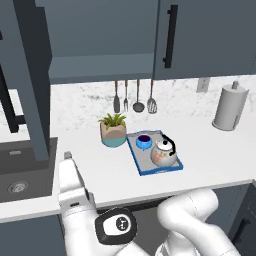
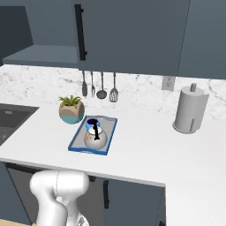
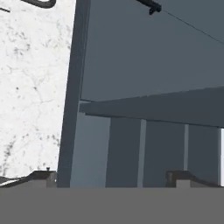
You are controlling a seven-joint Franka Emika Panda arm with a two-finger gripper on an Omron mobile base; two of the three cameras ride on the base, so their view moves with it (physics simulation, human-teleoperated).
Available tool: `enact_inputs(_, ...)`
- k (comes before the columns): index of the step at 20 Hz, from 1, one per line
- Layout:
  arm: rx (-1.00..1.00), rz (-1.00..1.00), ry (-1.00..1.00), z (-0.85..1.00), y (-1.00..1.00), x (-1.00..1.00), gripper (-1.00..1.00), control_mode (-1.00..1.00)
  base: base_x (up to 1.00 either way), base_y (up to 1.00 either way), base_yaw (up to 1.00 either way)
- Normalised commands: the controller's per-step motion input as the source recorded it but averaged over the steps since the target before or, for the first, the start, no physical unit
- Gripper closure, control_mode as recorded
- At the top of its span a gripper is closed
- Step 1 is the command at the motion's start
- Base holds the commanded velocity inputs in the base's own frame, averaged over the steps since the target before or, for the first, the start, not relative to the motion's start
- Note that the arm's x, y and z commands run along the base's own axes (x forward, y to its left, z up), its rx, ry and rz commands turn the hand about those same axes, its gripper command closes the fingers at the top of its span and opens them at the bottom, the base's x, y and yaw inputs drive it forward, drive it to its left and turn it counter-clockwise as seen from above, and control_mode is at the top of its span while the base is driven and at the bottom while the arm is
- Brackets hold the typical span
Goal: Pick the kettle from the counter and place it on the tray. Then pick the mug from the cabinet and place it on the tray. Then close the cabinet doors.
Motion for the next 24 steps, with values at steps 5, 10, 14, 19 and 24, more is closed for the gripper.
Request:
enact_inputs(5, 0.0, -0.18, -0.03, -0.13, 0.38, 0.04, -1.0, -1.0, 0.0, 0.0, 0.0)
enact_inputs(10, 0.0, -0.13, 0.0, -0.32, 0.32, 0.15, -1.0, -1.0, 0.0, 0.0, 0.0)
enact_inputs(14, 0.0, -0.12, 0.0, -0.18, 0.4, 0.22, -1.0, -1.0, 0.0, 0.0, 0.0)
enact_inputs(19, 0.0, -0.06, -0.01, 0.0, 0.58, 0.02, -1.0, -1.0, 0.0, 0.0, 0.0)
enact_inputs(24, 0.0, -0.05, 0.0, 0.13, 0.66, 0.0, -1.0, -1.0, 0.0, 0.0, 0.0)
